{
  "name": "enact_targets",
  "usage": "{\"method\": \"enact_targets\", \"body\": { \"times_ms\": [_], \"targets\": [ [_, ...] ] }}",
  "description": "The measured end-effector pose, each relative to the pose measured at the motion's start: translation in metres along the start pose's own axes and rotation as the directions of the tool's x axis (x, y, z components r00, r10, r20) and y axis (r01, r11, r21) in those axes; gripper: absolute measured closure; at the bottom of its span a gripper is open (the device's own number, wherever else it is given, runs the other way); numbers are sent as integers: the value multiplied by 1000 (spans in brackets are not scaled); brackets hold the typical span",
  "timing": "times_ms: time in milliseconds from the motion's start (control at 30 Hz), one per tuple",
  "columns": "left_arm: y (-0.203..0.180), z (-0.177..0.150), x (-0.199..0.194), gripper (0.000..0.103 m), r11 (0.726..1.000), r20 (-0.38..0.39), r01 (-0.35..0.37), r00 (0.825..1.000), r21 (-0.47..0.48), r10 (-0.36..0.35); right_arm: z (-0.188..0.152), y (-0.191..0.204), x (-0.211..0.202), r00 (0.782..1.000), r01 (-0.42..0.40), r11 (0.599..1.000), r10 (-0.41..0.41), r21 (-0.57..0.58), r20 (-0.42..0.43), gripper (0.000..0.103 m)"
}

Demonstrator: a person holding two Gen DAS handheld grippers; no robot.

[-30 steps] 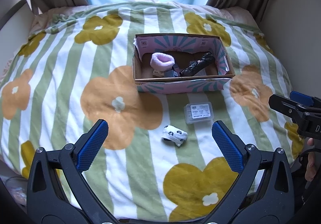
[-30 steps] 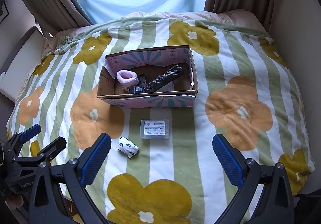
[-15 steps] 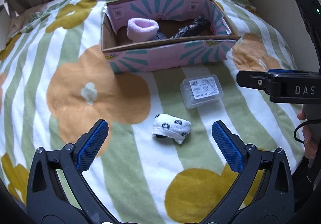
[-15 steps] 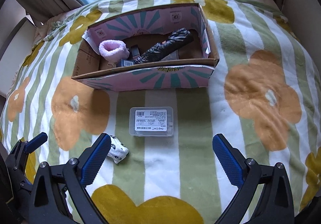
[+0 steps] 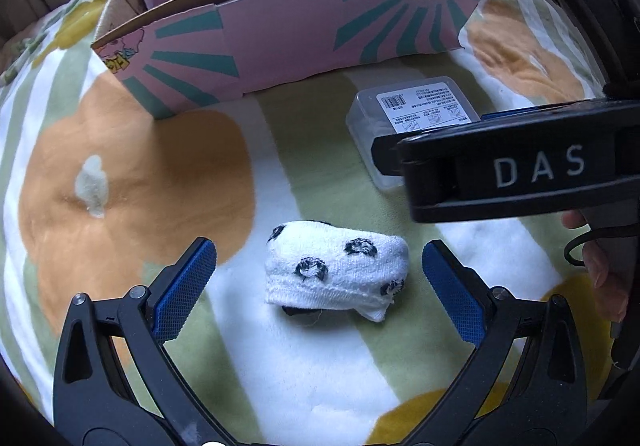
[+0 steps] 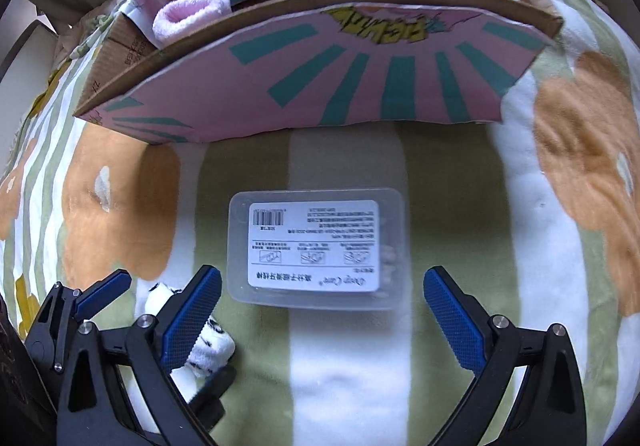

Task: Organize objects
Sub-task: 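Grasp the panda-print sock with the left tool while the right tool grasps the clear case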

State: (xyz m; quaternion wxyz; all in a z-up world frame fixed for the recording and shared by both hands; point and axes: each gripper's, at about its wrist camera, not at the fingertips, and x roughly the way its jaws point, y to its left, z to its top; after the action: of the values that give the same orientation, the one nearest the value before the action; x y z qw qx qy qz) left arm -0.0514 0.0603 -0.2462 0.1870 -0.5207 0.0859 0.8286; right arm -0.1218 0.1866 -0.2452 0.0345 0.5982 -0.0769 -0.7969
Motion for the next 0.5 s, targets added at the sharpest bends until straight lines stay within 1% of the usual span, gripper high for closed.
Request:
{"method": "enact_targets", "body": {
  "times_ms": [100, 167, 233, 267, 300, 333, 367, 500],
  "targets": [
    [0, 0, 6, 2, 1000, -3, 19, 1000, -9, -19, 2, 3, 8, 1000, 2, 1000, -2, 5, -11, 2],
    [1, 0, 9, 8, 999, -8, 28, 1000, -15, -28, 4, 3, 11, 1000, 11, 1000, -11, 9, -10, 2],
    [1, 0, 12, 19, 999, -16, 31, 999, -17, -32, 6, 4, 12, 1000, 16, 1000, -16, 9, -9, 2],
    [1, 0, 13, 22, 999, -18, 38, 999, -19, -39, 7, 5, 12, 1000, 22, 1000, -22, 6, -9, 3],
    [0, 0, 13, 25, 999, -17, 45, 999, -21, -46, 8, 6, 12, 1000, 27, 1000, -27, 2, -6, 5],
    [0, 0, 12, 31, 999, -13, 50, 999, -19, -50, 8, 7, 11, 1000, 27, 1000, -27, -4, 0, 8],
    [-1, 0, 12, 35, 998, -10, 56, 998, -15, -56, 8, 9, 10, 1000, 29, 1000, -29, -11, 4, 15],
    [-4, 0, 12, 37, 999, -4, 52, 999, -5, -52, 8, 11, 9, 999, 42, 999, -41, -27, 5, 16]
  ]
}}
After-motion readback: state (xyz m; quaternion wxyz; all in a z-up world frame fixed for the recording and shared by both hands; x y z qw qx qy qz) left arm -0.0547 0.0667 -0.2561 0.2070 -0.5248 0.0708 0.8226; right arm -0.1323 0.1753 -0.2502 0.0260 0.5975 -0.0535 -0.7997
